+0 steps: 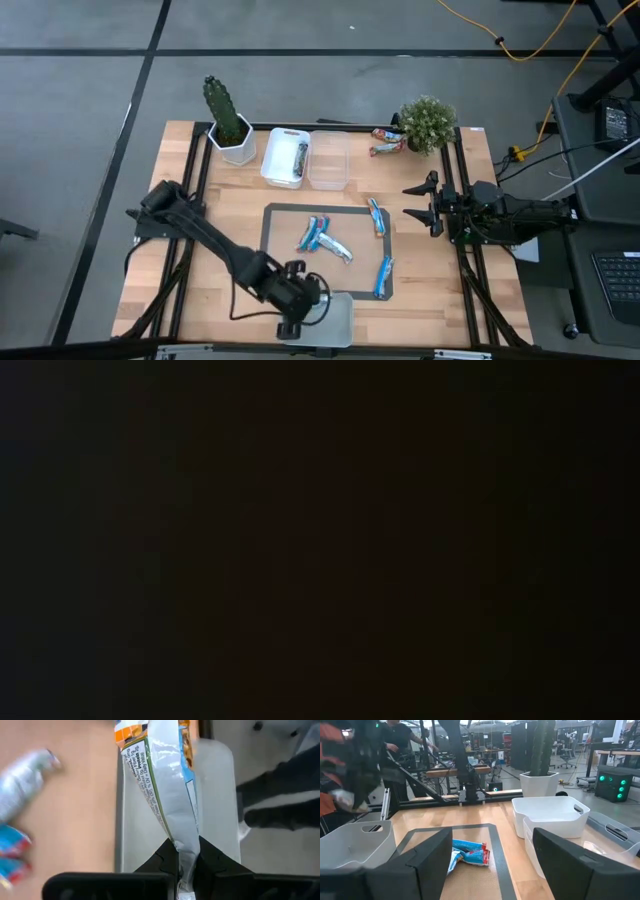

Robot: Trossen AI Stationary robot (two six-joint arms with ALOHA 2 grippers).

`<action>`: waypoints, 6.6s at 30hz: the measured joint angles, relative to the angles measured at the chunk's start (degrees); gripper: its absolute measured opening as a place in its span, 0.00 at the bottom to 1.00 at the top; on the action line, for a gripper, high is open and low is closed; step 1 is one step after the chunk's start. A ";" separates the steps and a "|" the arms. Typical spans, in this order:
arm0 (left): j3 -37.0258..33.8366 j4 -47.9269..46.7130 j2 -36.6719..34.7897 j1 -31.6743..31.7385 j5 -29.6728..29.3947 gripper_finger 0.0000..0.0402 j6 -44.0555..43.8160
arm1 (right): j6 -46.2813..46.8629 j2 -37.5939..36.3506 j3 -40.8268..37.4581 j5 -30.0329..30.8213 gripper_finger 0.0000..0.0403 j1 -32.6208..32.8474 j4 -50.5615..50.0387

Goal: Pick and place Granola Bars by type
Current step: Put the left yellow granola bar into the gray bin, then put the red granola bar into the transparent bin

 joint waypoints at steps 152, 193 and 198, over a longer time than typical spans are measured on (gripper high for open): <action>18.31 -33.16 -1.58 25.35 -28.48 0.03 -2.89 | 25.29 0.01 0.00 4.20 0.69 -0.02 6.31; 25.55 -5.93 3.19 55.15 -2.06 0.04 20.52 | 24.00 0.08 0.00 4.04 0.69 -0.08 3.74; 25.56 -5.78 10.66 56.13 1.75 0.04 18.95 | 24.00 0.08 0.00 4.05 0.69 -0.08 3.35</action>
